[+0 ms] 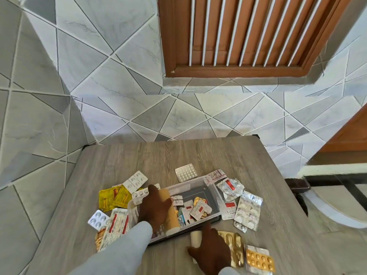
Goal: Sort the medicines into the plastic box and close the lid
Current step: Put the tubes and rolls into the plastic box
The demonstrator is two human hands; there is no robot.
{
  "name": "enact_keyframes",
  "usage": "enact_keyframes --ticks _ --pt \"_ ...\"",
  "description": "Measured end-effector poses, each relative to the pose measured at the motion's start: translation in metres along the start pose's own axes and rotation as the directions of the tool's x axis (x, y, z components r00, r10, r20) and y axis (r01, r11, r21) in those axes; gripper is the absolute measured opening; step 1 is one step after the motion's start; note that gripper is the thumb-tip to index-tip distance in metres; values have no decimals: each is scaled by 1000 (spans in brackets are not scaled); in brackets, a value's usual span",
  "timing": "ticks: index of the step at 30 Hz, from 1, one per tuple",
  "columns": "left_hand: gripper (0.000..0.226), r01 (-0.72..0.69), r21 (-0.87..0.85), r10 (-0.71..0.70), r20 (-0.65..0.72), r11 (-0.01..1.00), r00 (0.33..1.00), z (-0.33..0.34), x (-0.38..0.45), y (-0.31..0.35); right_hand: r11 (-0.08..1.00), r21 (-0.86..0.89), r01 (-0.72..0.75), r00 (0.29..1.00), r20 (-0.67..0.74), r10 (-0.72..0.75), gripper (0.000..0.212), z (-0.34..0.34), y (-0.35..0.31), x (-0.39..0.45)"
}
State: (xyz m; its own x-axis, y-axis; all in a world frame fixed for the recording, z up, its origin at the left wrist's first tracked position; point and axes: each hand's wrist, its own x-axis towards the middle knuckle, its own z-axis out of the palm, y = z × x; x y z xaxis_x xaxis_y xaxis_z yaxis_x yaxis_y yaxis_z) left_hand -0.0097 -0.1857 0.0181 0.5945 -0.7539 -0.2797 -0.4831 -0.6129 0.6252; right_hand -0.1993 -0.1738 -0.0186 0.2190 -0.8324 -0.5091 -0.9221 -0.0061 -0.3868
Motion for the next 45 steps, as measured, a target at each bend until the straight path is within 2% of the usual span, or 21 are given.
enact_keyframes --ticks 4,6,8,10,13,15,19,22,25,27,29,32,35,39,43,45 --pt "39 -83 52 82 15 995 997 5 -2 1 998 -63 15 999 31 -13 94 3 -5 -1" --pt "35 -172 88 171 21 981 985 1 -1 4 998 -57 0 1000 27 1 90 1 -8 0" --pt "34 -314 150 311 44 937 949 -4 4 10 999 -33 -16 999 27 17 87 0 -9 0" --pt "36 -440 196 423 123 876 898 -7 9 16 999 2 -32 999 25 32 83 -2 -10 -1" --pt "40 -546 239 485 271 803 831 -2 14 17 999 29 -34 999 21 33 79 -2 -10 -2" --pt "43 -602 304 527 296 738 796 5 17 16 999 29 -38 999 19 37 80 -2 -11 -2" --pt "50 -668 462 598 311 583 738 13 29 13 999 10 -49 999 -25 49 73 0 -12 -3" --pt "42 -653 561 609 301 509 734 15 33 7 998 4 -55 998 -40 55 70 1 -14 -3" --pt "35 -660 584 588 349 473 730 12 35 -2 999 -12 -45 998 -50 44 66 5 -17 -4" --pt "32 -690 554 634 334 467 697 6 38 -5 999 -22 -29 997 -68 27 62 8 -18 -5" --pt "29 -688 540 660 290 485 693 0 44 -12 999 -33 -20 997 -72 17 58 10 -21 -8" --pt "6 -701 466 720 174 541 671 -14 50 -21 1000 -16 8 996 -89 -10 55 11 -22 -12" --pt "20 -664 407 713 44 627 700 -30 56 -34 1000 11 28 993 -111 -26 55 11 -26 -18" --pt "29 -573 312 624 -92 758 776 -46 60 -58 995 -6 97 981 -166 -96 48 8 -34 -29" --pt "35 -502 237 542 -150 832 827 -55 56 -74 971 20 237 925 -312 -219 42 -4 -54 -35" --pt "29 -476 192 506 -156 858 849 -56 53 -79 958 66 279 903 -358 -238 42 -11 -67 -25"
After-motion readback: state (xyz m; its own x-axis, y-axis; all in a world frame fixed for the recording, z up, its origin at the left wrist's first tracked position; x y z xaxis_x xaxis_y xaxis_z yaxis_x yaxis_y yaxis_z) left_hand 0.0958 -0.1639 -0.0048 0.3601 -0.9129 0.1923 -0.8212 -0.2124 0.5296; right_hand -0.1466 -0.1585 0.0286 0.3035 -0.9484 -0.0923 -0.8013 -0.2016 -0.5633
